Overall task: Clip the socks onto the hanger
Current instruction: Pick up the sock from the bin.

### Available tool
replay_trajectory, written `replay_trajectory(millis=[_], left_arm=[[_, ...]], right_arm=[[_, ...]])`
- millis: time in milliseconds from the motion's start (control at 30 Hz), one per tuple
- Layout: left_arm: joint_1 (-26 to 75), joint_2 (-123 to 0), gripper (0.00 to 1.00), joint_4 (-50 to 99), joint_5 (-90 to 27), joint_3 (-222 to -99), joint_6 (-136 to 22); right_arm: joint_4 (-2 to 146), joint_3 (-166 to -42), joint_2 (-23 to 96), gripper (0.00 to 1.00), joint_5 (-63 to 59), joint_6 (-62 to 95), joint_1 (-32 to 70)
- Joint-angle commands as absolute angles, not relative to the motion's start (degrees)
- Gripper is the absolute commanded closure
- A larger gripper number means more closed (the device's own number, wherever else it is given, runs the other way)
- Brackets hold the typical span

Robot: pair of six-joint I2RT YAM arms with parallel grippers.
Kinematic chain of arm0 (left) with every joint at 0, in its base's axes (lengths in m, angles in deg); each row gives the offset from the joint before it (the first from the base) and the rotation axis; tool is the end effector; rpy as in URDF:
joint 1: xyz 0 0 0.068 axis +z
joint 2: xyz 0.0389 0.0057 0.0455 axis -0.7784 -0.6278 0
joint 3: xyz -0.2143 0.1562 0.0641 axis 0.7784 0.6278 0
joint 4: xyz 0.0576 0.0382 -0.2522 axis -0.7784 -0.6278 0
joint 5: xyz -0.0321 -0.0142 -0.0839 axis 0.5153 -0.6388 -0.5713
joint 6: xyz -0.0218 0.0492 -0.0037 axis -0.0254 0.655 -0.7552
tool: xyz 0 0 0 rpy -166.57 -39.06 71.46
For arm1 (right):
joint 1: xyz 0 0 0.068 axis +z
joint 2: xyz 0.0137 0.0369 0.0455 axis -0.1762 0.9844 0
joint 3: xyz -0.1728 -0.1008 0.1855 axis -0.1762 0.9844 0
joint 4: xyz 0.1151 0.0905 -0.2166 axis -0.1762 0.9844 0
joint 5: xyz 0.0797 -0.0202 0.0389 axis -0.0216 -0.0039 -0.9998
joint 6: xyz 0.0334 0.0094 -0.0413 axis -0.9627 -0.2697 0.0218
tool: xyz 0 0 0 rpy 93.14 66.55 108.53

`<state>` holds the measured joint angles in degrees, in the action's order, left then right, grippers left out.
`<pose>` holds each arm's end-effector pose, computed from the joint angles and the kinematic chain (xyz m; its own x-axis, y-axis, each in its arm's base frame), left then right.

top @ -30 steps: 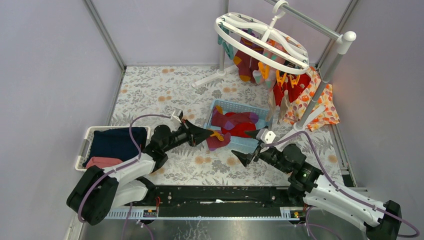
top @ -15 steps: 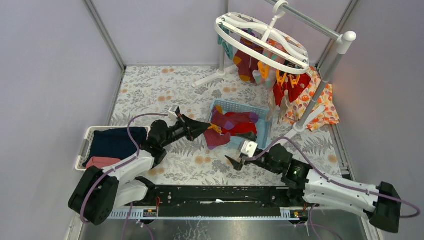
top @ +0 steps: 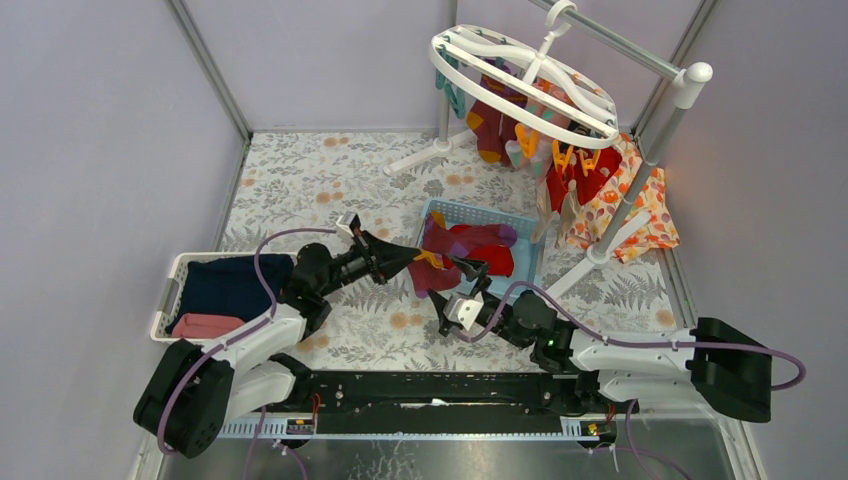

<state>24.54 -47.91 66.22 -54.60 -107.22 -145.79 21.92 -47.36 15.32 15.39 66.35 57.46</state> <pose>0.1888 -0.1152 0.2245 -0.8370 -0.5183 0.1755 -0.1437 -0.1011 -0.9844 0.0895 0.2011 0.2438 0.6206 -0.2592 -0.7401 -0.5783 0.4862 -0.6552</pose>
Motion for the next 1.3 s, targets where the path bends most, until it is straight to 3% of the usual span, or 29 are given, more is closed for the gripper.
replay_trajectory(millis=[0, 133, 233, 433, 633, 900, 1000, 1100, 1267], left_arm=[[25.0, -46.8, 1.0, 70.2, -56.5, -105.6, -147.4], [25.1, -46.6, 1.0, 71.4, -56.9, -104.8, -148.0], [25.1, -46.7, 1.0, 72.6, -57.0, -104.3, -148.5], [25.1, -46.9, 1.0, 75.5, -57.2, -103.6, -150.3], [25.1, -46.3, 1.0, 76.0, -57.3, -103.5, -151.0], [25.1, -46.4, 1.0, 79.0, -57.7, -103.2, -152.9], [25.1, -46.2, 1.0, 80.5, -57.6, -102.8, -153.4], [25.1, -46.2, 0.82, 83.2, -57.1, -101.9, -152.9], [25.9, -45.5, 0.47, 87.3, -56.8, -100.9, -144.2]], right_arm=[[10.2, -48.6, 17.9, 0.22, 17.3, 68.1, 57.9], [7.9, -48.6, 18.5, 0.45, 17.9, 67.5, 57.9], [10.0, -49.8, 19.2, 0.57, 17.8, 67.4, 57.9], [9.3, -50.7, 21.7, 0.6, 17.9, 67.2, 57.9], [5.1, -49.0, 22.2, 0.5, 20.2, 66.6, 57.9], [4.7, -50.8, 25.0, 0.77, 17.6, 67.1, 57.9], [3.8, -50.1, 24.3, 0.91, 17.6, 66.5, 57.9], [3.6, -48.9, 21.0, 1.0, 18.1, 65.6, 57.9], [11.2, -47.8, 10.4, 1.0, 17.7, 63.9, 57.9]])
